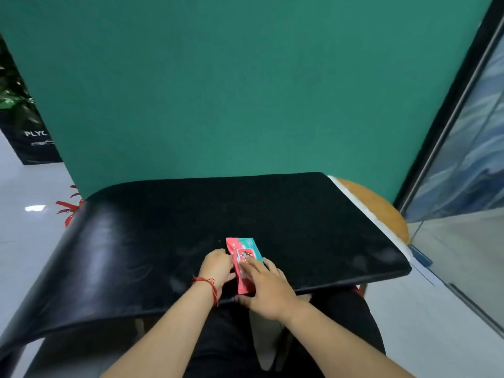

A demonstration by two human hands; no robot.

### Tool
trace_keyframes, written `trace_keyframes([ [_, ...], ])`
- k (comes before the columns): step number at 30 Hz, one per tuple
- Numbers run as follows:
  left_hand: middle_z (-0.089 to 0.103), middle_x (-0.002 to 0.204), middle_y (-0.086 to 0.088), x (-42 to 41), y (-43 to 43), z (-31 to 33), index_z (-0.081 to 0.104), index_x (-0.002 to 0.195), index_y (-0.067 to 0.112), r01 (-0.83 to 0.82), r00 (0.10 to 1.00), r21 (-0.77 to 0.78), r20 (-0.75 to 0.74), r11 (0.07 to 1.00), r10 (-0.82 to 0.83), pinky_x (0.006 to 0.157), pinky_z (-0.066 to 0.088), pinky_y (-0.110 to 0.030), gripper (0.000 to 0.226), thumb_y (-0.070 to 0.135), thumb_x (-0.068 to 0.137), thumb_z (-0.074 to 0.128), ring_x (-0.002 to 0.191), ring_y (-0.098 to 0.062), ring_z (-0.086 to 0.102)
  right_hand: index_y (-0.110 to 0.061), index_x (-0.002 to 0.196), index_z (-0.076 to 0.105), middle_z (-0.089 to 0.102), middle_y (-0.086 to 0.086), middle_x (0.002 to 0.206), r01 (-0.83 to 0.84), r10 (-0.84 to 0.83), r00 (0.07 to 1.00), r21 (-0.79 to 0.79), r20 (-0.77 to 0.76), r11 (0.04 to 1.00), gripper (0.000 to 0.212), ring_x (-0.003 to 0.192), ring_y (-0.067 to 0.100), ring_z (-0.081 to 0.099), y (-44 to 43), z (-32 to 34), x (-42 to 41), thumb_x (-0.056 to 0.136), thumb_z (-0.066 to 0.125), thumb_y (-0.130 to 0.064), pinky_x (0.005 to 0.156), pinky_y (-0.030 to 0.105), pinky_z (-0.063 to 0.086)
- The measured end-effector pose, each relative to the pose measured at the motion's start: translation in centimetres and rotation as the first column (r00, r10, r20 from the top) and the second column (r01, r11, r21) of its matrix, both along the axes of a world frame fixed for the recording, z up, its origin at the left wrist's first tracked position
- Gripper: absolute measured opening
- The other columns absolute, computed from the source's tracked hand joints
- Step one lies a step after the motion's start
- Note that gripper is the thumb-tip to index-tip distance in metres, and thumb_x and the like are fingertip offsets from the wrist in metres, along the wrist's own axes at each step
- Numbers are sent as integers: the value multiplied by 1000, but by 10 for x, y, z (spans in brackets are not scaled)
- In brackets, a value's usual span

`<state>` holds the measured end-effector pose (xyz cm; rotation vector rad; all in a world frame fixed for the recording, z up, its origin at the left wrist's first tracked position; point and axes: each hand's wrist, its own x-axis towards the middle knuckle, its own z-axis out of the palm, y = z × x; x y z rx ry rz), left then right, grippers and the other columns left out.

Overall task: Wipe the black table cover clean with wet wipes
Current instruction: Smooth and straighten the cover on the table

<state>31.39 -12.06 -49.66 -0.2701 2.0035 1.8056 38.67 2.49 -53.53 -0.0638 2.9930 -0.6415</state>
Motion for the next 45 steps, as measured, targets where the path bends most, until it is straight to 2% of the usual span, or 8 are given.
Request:
trace_keyframes([
  [5, 72, 122, -9, 1, 41, 0, 50, 143, 7, 21, 996, 254, 78, 967, -42, 90, 59, -41, 47, -8, 100, 37, 111, -23, 69, -32, 159, 35, 38, -12, 164, 142, -152, 980, -86, -125, 986, 77, 145, 25, 39, 36, 3, 5, 91, 66, -51, 118, 39, 40],
  [8, 76, 108, 4, 4, 80, 10, 58, 135, 14, 144, 989, 268, -4, 953, -148, 99, 55, -38, 48, -12, 101, 37, 110, -14, 70, -30, 158, 41, 46, -11, 160, 236, -249, 953, -94, -173, 967, 73, 136, 24, 49, 75, 12, 5, 89, 61, -44, 114, 37, 44],
  [15, 50, 158, -6, -16, 192, 25, 43, 157, 13, 462, 886, 136, -122, 876, -448, 113, 47, -36, 70, -17, 95, 40, 144, -18, 49, -28, 143, 64, 65, -9, 144, 456, -466, 818, -113, -336, 883, 57, 126, 23, 60, 200, 22, -9, 86, 71, -30, 105, 43, 52],
  [21, 44, 160, 11, -20, 245, 0, 37, 160, 29, 590, 735, -175, -288, 788, -614, 110, 35, -16, 67, -2, 102, 49, 137, 3, 47, -21, 136, 70, 70, 0, 138, 615, -593, 688, -97, -418, 783, 48, 121, 29, 61, 320, 33, -42, 88, 68, -23, 105, 45, 50],
  [24, 41, 148, 27, -21, 233, -28, 34, 159, 44, 544, 604, -462, -364, 700, -709, 109, 31, -11, 62, 22, 105, 55, 131, 8, 47, -23, 135, 70, 70, 1, 137, 688, -642, 649, -44, -408, 724, 48, 119, 32, 60, 388, 34, -64, 88, 62, -29, 104, 45, 48],
  [29, 25, 160, 30, -42, 224, -54, 31, 162, 36, 379, 506, -693, -400, 613, -764, 120, 7, -8, 61, 24, 106, 54, 147, 19, 9, -20, 139, 67, 68, 7, 136, 706, -688, 672, -43, -275, 707, 48, 117, 37, 59, 469, 14, -91, 92, 62, -25, 102, 47, 50],
  [37, 11, 166, 25, -63, 267, -66, 20, 165, 33, 286, 447, -793, -386, 538, -807, 126, -4, -22, 63, 38, 108, 45, 155, 6, -2, -31, 143, 60, 59, -4, 148, 624, -620, 779, 202, -89, 755, 47, 135, 30, 47, 495, -11, -113, 97, 53, -31, 111, 51, 37],
  [45, 15, 168, 21, -56, 265, -59, 23, 165, 31, 297, 438, -772, -413, 562, -798, 126, -2, -23, 63, 42, 108, 47, 155, 5, -2, -28, 156, 46, 41, -7, 165, 624, -614, 781, 160, -114, 765, 48, 146, 28, 40, 493, 10, -101, 110, 39, -36, 116, 56, 38],
])
